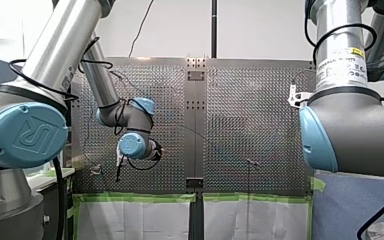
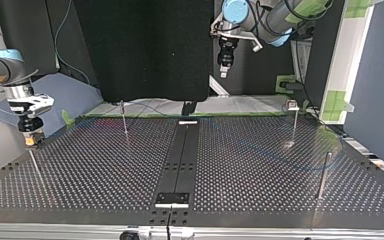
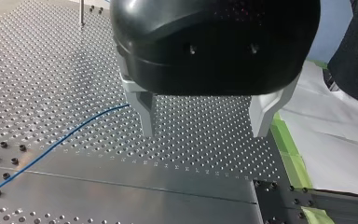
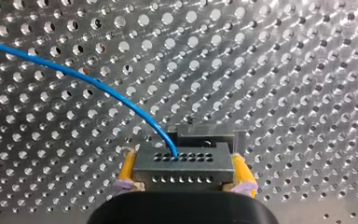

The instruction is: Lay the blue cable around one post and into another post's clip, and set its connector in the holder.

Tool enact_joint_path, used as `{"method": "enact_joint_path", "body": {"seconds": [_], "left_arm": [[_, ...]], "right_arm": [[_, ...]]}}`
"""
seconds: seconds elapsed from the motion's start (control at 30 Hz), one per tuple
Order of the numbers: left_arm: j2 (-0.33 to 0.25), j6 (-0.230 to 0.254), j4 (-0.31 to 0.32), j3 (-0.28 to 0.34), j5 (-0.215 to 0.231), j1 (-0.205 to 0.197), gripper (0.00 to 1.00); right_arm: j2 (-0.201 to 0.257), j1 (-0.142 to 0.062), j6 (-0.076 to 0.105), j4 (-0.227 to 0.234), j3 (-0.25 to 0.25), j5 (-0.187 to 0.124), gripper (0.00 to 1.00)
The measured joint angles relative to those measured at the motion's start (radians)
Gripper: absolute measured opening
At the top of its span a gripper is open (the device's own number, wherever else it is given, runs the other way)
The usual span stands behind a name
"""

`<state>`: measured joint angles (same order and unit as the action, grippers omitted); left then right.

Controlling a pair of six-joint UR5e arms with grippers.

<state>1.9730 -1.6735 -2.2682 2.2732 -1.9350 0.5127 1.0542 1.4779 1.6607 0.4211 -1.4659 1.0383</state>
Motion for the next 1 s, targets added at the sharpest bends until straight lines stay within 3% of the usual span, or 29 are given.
{"method": "enact_joint_path", "body": {"seconds": [0.47,1.0], "left_arm": [[0.0,0.0,0.001,0.0,0.0,-0.002,1.0],[0.0,0.001,0.0,0.001,0.003,-0.005,1.0]], "right_arm": [[-0.003,0.004,0.0,-0.018,0.03,-0.011,0.0],[-0.008,-0.001,0.007,0.012,0.03,-0.01,0.0]]}}
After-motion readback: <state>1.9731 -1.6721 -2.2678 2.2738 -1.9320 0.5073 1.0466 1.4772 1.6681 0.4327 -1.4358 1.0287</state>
